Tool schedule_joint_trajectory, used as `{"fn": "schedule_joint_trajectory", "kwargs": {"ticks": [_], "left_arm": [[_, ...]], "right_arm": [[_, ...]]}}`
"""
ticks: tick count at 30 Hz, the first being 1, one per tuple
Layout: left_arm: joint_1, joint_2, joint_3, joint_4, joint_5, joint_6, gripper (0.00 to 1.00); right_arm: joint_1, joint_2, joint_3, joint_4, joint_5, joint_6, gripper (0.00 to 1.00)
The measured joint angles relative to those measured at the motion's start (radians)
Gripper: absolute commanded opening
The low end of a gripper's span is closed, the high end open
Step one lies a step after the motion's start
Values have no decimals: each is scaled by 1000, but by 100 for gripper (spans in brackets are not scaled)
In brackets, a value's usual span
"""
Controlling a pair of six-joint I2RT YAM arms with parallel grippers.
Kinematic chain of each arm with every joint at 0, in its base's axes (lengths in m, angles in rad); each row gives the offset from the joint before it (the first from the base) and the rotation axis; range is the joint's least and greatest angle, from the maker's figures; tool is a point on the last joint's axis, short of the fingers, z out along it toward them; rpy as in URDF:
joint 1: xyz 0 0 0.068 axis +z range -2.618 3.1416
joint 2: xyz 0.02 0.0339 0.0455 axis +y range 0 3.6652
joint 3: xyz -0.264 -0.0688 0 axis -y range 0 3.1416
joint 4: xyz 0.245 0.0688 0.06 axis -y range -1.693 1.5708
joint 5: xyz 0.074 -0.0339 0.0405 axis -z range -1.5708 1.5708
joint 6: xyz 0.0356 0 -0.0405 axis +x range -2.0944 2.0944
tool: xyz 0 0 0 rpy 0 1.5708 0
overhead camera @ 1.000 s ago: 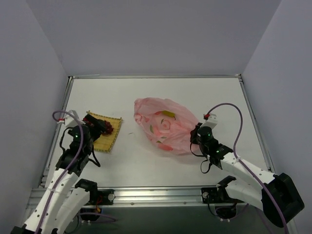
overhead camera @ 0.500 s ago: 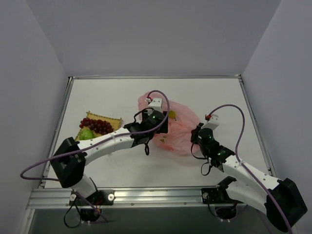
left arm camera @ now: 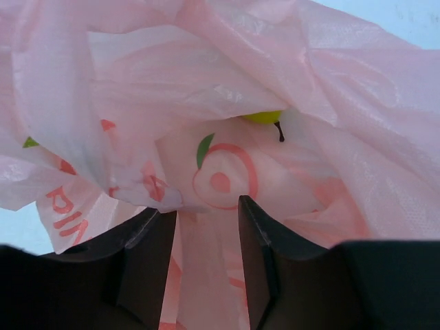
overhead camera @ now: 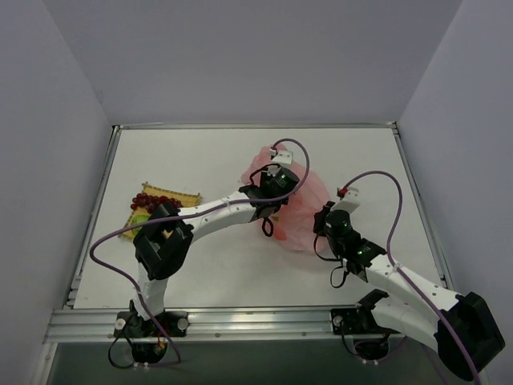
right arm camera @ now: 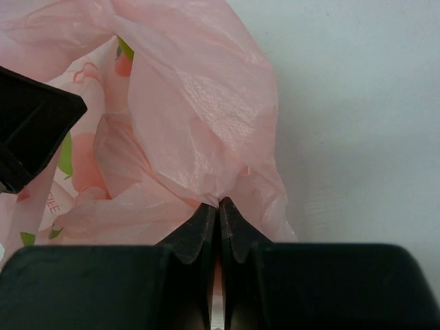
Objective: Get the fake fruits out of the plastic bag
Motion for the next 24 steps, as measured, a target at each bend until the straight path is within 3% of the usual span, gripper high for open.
{"fn": "schedule_joint_trajectory", "kwargs": {"ticks": [3,10,14,17,24], "left_arm": [[-1,-32,-36,11,-44,10,38],[20,-325,-367,-18,-83,-7,39],[-2,-474,-374,-67,-76,-14,49],[-51,-555,-346,-116,-52,-19,50],[-143,-570,-270,-175,40,-49,46]], "right_arm": [[0,-1,0,-1,-10,0,0],[69,-61,2,-65,-65,16,0],[215,-158,20,-155,-59,43,1],[313,-226,38,-200,-27,68,2],[334,-211,42,-264,42,106,2]]}}
